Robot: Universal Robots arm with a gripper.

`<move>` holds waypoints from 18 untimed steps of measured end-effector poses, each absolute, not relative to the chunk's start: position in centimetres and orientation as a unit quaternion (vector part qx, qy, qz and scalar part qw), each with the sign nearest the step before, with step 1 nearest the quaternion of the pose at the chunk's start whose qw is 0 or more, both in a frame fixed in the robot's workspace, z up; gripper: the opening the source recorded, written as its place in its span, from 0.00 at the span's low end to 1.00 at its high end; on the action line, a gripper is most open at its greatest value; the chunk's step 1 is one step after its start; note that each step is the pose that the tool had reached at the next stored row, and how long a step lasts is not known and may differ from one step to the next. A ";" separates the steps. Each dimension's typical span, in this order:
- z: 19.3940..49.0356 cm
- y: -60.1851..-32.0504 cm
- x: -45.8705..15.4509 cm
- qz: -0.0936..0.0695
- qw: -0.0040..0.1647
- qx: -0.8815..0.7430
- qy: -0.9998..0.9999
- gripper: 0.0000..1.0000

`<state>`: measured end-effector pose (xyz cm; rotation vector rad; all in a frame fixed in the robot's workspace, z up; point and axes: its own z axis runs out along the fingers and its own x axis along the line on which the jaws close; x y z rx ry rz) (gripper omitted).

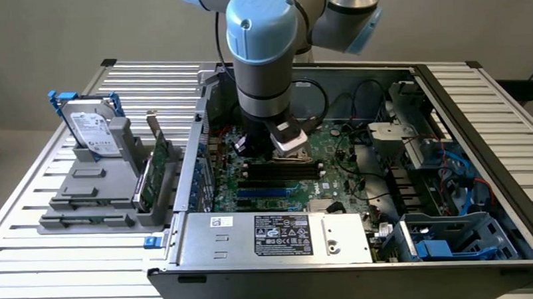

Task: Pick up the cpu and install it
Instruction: 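Install the first cpu locking lever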

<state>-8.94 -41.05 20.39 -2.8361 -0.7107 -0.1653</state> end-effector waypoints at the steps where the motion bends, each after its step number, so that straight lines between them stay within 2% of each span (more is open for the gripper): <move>1: 20.4 -41.0 -9.0 -0.056 0.106 -0.963 -0.241 0.11; 18: 20.0 -41.0 -9.3 -0.056 0.106 -0.963 -0.241 0.11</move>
